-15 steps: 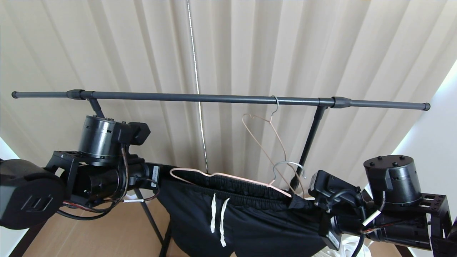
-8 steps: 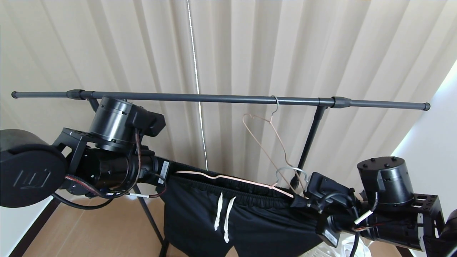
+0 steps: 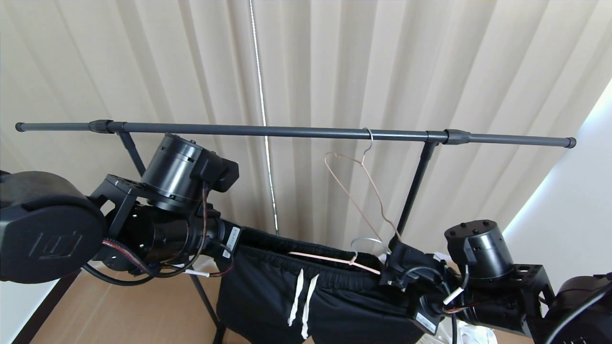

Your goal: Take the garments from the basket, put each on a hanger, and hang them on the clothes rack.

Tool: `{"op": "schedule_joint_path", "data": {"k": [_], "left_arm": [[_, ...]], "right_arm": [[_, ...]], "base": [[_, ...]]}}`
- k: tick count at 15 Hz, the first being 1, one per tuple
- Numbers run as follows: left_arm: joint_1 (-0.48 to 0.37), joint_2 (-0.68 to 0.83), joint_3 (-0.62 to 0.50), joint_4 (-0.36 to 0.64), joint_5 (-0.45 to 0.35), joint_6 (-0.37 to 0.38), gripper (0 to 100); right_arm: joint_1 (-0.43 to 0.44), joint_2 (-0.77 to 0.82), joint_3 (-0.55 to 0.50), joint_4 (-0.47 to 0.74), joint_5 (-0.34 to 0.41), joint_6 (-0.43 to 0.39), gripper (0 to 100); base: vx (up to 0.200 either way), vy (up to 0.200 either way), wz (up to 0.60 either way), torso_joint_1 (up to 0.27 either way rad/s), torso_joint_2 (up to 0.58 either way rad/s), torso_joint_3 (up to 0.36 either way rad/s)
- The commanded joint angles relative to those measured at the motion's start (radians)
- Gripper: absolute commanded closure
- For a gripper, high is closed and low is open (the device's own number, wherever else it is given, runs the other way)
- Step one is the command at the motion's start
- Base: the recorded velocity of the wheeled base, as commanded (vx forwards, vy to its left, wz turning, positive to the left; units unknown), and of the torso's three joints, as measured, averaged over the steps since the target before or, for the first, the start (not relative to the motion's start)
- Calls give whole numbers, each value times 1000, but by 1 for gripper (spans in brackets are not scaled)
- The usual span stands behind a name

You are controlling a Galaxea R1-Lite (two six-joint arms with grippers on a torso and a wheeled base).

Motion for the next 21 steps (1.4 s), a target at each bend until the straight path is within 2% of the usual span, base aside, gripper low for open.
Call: {"op": "schedule_joint_path", "data": {"k": [1,4,6,9,13,16,18,21], "left_arm": [[-15,2,-1,1,-1,-1,100],[-26,16,0,1,1,-1,100],[-35,22,0,-1,1,-3,100],[-57,42,-4,-2,1,-3,100],[-72,79,-35,-2,1,-10,100],[-87,91,-41,-2,1,-13,100],[-100,91,-55,-2,-1,-15,100],[-101,91,-69,1,1,-30,100]], "right_arm": [[20,59,-24,-2,-12,11,100],[44,55,-39,-2,-20,76,100],[56,48,-50,-2,-35,83,100],[101,51,-67,0,-71,137,100],[124,41,-66,-2,-74,152,100],[150,42,-79,-3,-75,186,100],[173,41,-89,-6,-74,237,100],[187,47,-84,-81,-74,284,100]], "base": [[0,0,0,0,0,0],[0,0,0,0,0,0],[0,0,0,0,0,0],[0,0,0,0,0,0],[0,0,0,0,0,0],[0,0,0,0,0,0],[0,0,0,0,0,0],[0,0,0,0,0,0]]}}
